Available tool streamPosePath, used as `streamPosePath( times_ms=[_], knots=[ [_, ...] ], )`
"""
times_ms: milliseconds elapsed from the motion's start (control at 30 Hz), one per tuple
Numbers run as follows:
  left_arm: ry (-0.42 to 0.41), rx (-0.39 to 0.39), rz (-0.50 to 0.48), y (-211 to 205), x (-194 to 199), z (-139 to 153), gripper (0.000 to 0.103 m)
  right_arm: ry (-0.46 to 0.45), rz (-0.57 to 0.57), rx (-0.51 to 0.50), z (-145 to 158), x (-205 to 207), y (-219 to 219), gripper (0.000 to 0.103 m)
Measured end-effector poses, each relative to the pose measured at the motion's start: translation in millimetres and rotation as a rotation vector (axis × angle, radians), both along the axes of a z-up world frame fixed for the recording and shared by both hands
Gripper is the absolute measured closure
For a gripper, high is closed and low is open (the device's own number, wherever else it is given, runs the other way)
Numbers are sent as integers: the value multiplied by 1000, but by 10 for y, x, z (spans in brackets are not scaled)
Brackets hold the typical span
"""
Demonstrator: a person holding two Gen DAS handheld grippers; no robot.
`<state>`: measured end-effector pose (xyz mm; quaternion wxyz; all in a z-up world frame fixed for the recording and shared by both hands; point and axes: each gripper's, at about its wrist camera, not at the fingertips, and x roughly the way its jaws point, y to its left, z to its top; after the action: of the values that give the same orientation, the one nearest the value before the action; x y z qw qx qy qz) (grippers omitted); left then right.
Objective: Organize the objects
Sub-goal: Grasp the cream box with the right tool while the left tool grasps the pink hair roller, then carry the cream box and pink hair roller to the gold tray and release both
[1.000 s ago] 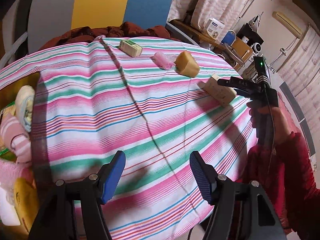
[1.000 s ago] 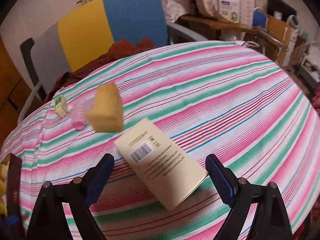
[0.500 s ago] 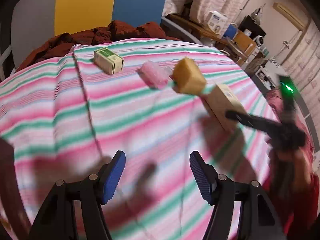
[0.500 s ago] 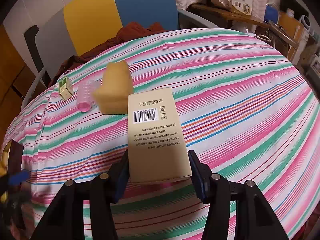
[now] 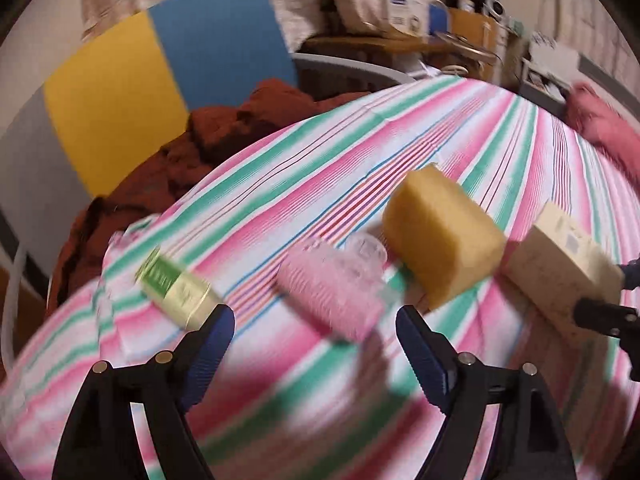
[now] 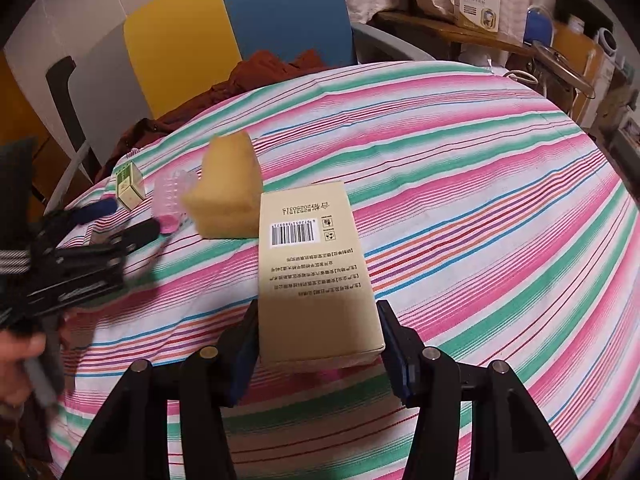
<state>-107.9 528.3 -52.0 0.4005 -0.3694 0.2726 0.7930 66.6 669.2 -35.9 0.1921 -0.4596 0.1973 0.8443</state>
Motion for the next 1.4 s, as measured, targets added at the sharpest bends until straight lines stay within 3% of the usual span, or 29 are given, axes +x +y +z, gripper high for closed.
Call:
streamPosePath(
  times_ms=[133, 300, 333, 567, 867, 1400],
  knots=[
    [-42, 3, -47, 116, -115, -99, 18, 2, 4, -3, 0, -8, -7, 48],
    [-122, 70, -69, 163, -111, -143, 20, 5, 3, -12, -2, -17, -1, 48],
    [-122, 76, -81, 161, -76, -161, 27, 5, 0, -13, -3, -17, 3, 49],
    [-123, 102, -43, 159, -35, -195, 27, 5, -3, -13, -3, -17, 13, 49],
    [-98, 138, 44, -191, 160, -186, 28, 3, -18, 20, 6, -25, 34, 49],
    [-84, 193, 72, -916, 699, -100, 28, -30, -38, 134, 24, -43, 16, 50]
  ],
)
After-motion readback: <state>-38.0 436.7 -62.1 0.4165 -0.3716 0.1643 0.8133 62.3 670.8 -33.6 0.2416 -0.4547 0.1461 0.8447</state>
